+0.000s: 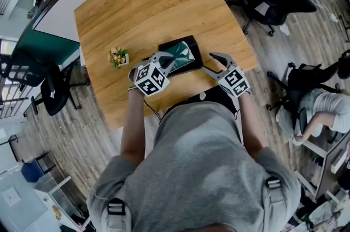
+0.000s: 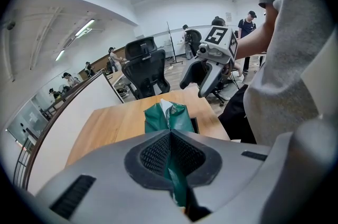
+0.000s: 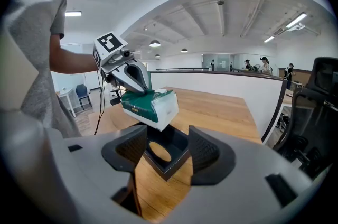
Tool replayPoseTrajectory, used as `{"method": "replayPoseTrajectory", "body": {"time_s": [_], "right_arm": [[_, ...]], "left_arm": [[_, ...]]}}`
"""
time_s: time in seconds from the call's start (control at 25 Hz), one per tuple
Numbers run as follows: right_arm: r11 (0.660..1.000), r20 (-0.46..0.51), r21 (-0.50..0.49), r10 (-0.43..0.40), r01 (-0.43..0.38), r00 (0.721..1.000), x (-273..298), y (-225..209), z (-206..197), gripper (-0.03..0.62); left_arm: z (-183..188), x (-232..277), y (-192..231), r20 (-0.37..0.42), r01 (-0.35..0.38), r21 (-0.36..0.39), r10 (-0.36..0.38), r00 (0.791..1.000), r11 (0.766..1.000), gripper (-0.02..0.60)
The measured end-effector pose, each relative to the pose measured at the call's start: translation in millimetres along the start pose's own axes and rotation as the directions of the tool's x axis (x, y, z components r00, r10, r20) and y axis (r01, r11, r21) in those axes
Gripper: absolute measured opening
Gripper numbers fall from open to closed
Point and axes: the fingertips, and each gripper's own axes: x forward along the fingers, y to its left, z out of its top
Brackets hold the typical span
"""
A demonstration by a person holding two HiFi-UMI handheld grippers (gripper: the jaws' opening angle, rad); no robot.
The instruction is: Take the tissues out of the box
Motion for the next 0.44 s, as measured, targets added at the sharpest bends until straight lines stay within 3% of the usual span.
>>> {"method": "replayPoseTrajectory", "body": {"time_s": [0.44], "right_arm": [[1.0, -0.012, 0.004, 0.001, 0.0, 1.0, 2.0, -3.9, 0.2, 0.247]], "left_arm": [[-1.4, 7.1, 2.6, -0.008, 0.016, -0.002, -0.016, 1.0, 1.0, 0.02]]}}
